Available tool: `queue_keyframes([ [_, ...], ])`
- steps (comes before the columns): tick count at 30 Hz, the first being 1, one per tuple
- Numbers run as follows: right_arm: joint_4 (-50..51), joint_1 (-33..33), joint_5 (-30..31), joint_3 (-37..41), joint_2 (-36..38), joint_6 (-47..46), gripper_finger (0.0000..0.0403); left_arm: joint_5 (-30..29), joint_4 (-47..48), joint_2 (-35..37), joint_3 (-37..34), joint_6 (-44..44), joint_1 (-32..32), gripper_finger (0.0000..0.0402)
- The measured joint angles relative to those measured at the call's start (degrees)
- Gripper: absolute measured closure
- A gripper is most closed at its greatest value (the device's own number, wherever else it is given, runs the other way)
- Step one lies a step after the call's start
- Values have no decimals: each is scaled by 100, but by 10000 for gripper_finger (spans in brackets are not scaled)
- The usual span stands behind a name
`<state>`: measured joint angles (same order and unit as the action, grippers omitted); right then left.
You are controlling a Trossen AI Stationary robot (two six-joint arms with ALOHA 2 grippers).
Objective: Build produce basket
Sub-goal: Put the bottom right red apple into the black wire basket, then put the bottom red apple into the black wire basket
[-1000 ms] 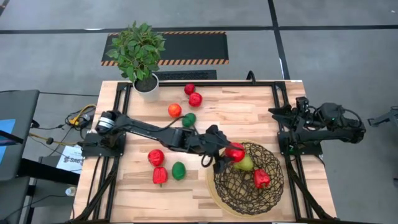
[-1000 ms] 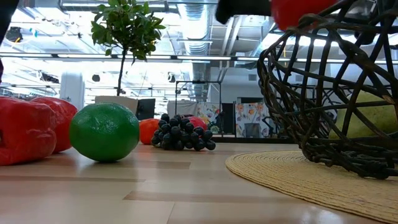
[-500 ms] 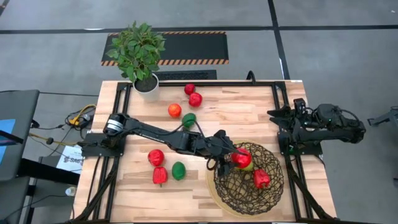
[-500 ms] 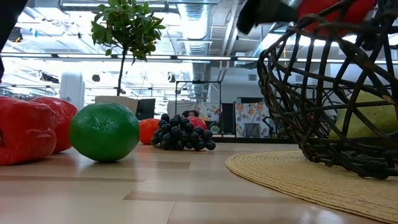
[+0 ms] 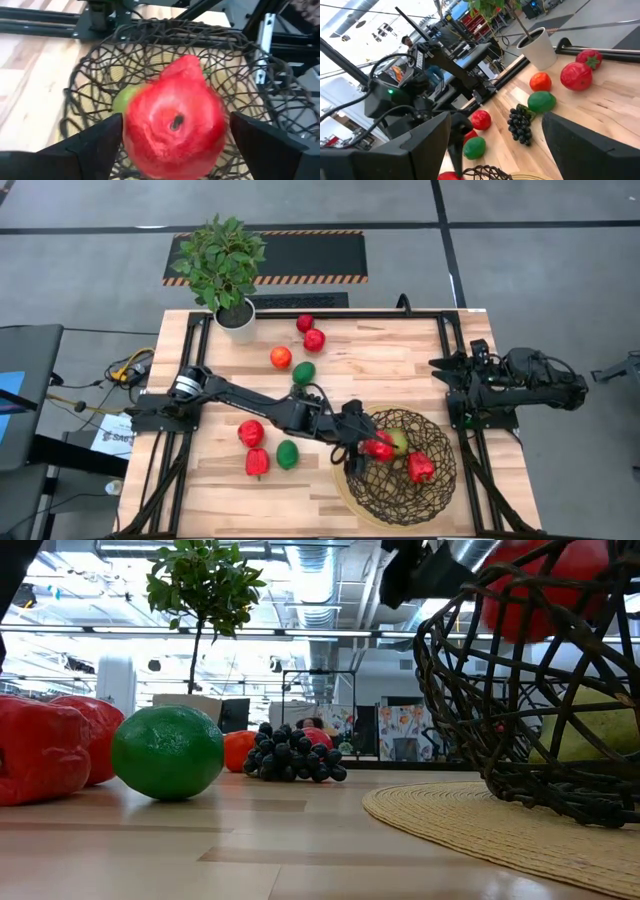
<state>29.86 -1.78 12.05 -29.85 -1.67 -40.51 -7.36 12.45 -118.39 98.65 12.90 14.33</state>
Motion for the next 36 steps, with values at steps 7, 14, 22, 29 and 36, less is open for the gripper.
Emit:
queue_keyframes([
  [7,14,0,0,0,0,33,69,4,64,1,-1,228,-25,40],
  [14,16,0,0,0,2,39,69,519,2474,66,1542,711,-175,40],
  [22,192,0,-2,0,0,52,69,-590,6946,93,3209,1663,-102,45],
  [29,310,0,-2,2,2,48,69,-828,7744,393,2688,2487,266,45],
  [36,322,-1,-2,2,0,49,69,-1286,7443,1575,1101,3728,611,45],
])
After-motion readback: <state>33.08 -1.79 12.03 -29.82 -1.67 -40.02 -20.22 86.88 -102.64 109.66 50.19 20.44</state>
